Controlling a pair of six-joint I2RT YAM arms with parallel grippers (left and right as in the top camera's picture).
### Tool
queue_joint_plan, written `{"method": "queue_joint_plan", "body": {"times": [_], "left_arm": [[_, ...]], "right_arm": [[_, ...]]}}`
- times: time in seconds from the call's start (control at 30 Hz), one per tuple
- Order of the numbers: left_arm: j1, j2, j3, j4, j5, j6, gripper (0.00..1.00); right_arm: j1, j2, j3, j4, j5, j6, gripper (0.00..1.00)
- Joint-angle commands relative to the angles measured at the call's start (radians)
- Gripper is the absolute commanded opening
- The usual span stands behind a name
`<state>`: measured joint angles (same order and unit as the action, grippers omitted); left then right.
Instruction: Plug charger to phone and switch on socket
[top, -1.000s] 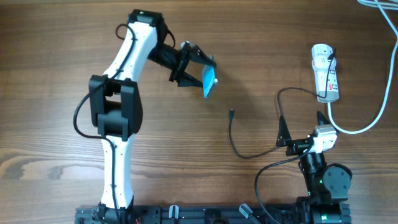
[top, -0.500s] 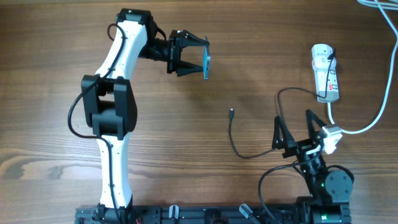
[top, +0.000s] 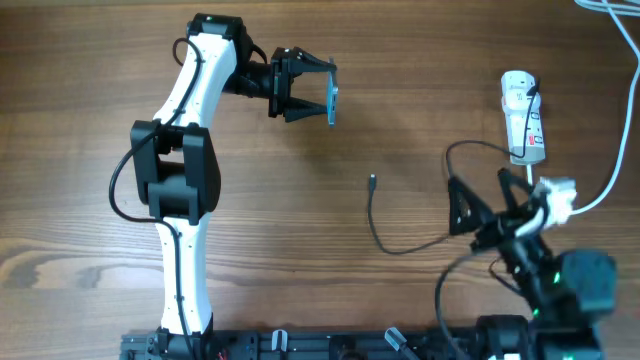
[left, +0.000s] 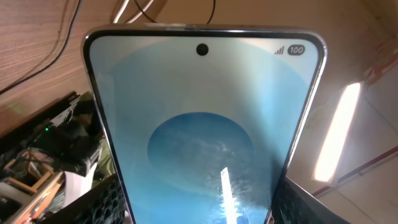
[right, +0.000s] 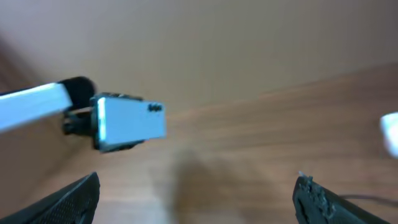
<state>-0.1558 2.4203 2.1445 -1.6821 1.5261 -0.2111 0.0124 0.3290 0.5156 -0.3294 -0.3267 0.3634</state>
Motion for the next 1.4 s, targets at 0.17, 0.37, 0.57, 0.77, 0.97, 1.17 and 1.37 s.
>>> {"method": "queue_joint_plan", "body": {"times": [0.17, 0.37, 0.57, 0.77, 0.97, 1.17, 1.37], "left_arm": [[0.003, -0.044, 0.026, -0.003, 0.051, -0.037, 0.64], [0.003, -0.044, 0.026, -0.003, 0.051, -0.040, 0.63], [0.003, -0.044, 0.026, -0.003, 0.051, -0.055, 0.63], [0.003, -0.044, 0.026, -0.003, 0.051, -0.059, 0.63], [0.003, -0.044, 0.026, -0.003, 0.051, -0.059, 0.62], [0.003, -0.044, 0.026, -0.003, 0.051, -0.059, 0.60], [0.003, -0.044, 0.026, -0.003, 0.051, -0.070, 0.61]], "right_arm": [[0.005, 0.347, 0.130, 0.216, -0.320, 0.074, 1.00], [0.041, 0.626, 0.505, -0.410, 0.021, -0.040, 1.00], [0.095, 0.829, 0.699, -0.537, -0.079, 0.063, 1.00], [0.127, 0.870, 0.727, -0.552, -0.041, -0.028, 1.00], [0.264, 0.972, 1.010, -0.944, 0.360, 0.060, 1.00], [0.338, 1.046, 1.072, -0.893, 0.322, 0.054, 1.00], [0.351, 1.048, 1.071, -0.851, 0.417, 0.072, 0.99]]}}
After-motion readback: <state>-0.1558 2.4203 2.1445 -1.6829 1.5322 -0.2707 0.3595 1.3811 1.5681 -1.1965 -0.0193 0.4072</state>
